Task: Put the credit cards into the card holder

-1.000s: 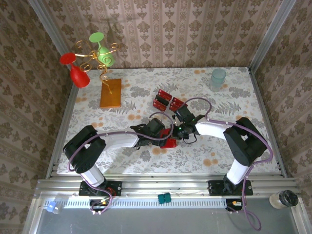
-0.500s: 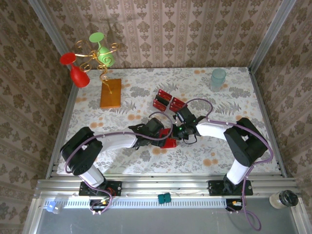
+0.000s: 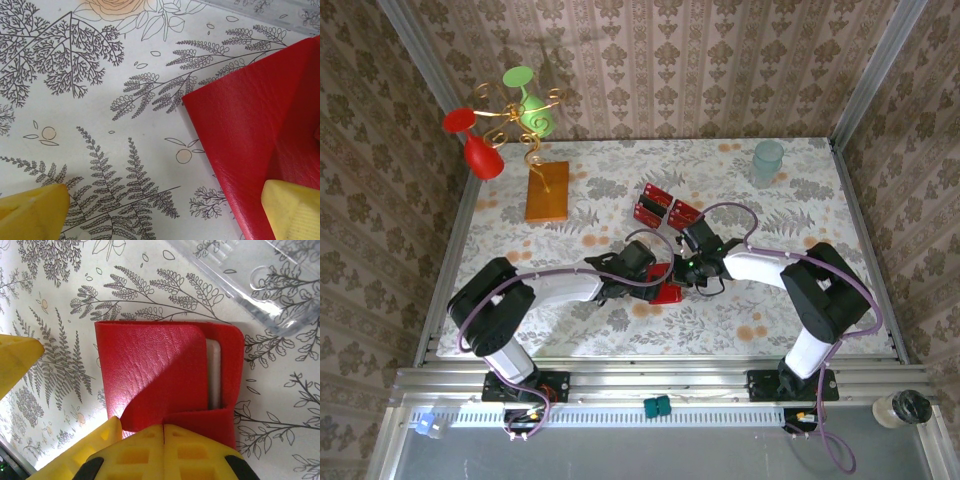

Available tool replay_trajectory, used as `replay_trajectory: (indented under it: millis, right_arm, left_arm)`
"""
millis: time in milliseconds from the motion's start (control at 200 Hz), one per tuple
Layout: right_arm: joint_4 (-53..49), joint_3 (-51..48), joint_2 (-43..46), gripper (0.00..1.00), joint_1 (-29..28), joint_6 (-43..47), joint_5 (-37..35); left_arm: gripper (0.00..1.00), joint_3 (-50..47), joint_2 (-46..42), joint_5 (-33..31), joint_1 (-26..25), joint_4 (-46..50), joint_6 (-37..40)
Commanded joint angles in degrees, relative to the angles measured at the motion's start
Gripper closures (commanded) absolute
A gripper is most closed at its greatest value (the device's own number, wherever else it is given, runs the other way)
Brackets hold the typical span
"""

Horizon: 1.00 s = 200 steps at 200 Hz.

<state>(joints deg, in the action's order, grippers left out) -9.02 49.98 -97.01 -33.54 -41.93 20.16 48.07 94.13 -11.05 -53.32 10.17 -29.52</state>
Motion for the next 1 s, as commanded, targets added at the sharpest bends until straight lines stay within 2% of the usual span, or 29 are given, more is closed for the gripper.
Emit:
replay_trajectory:
  millis: [0,295,995]
  right_arm:
    - [-6.8,1.9,-0.2,1.0,-0.2,1.4,-2.0]
    - [-8.2,5.1,1.4,1.0,0.8,1.7,-2.3]
    - [-5.0,5.9,-2.5,1.0,0.9,0.5,-0.3]
  left_arm:
    - [0.0,-0.9,1.6,0.4,-0.7,-0.6,-0.3]
    - [0.0,-1.3,2.0,0.2,-1.1,-0.9,-0.5]
    - [0.0,-1.4,2.1,0.4,-1.3,-1.1,-0.6]
